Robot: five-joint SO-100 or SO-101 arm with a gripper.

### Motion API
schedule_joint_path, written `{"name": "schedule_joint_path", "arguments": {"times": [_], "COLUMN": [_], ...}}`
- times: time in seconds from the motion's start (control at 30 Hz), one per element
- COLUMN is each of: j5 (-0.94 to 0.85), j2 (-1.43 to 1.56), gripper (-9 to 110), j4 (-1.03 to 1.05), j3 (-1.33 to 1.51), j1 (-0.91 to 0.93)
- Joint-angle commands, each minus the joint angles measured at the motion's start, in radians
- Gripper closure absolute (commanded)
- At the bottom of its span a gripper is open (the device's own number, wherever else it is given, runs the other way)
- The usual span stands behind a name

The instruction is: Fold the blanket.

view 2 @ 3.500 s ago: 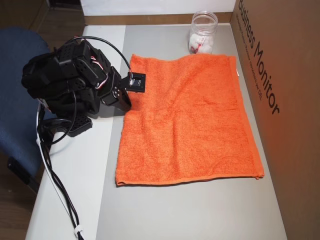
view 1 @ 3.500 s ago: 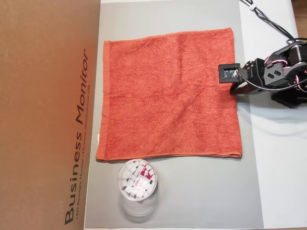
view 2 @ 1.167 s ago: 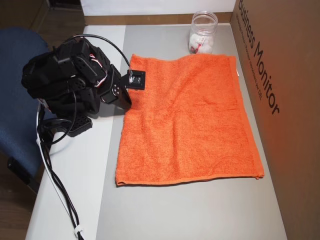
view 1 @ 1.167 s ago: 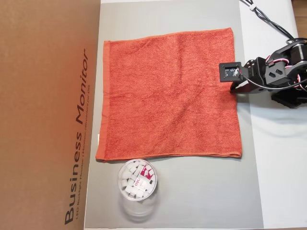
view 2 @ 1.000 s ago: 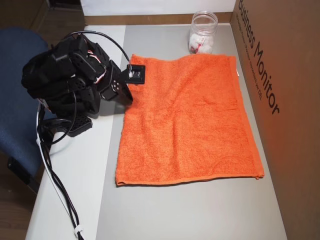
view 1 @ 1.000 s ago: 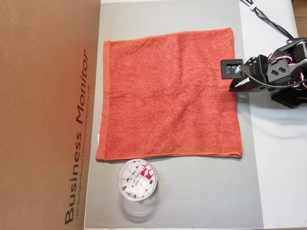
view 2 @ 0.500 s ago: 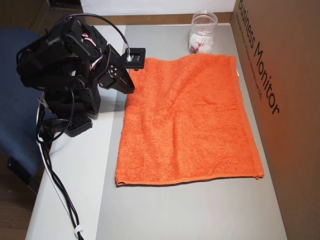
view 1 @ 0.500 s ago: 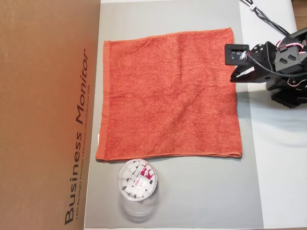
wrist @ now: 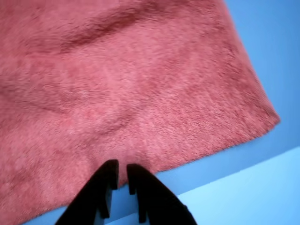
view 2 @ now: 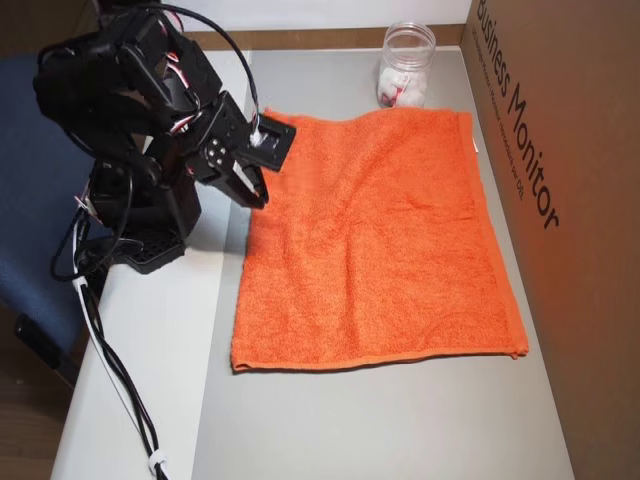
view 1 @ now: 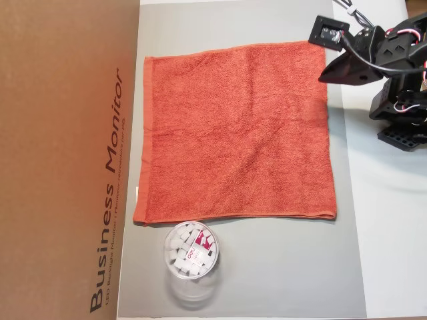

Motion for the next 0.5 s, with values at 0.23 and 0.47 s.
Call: {"name": "schedule_joint_path", "arguments": {"times": [0.23,0.47], "j5": [0.206,0.333], "j2": [-0.008,-0.025], "gripper": [101,101], "j4": [0.000,-0.005], "j3": [-0.048,-0.048], "j1": [0.224,0.304]}}
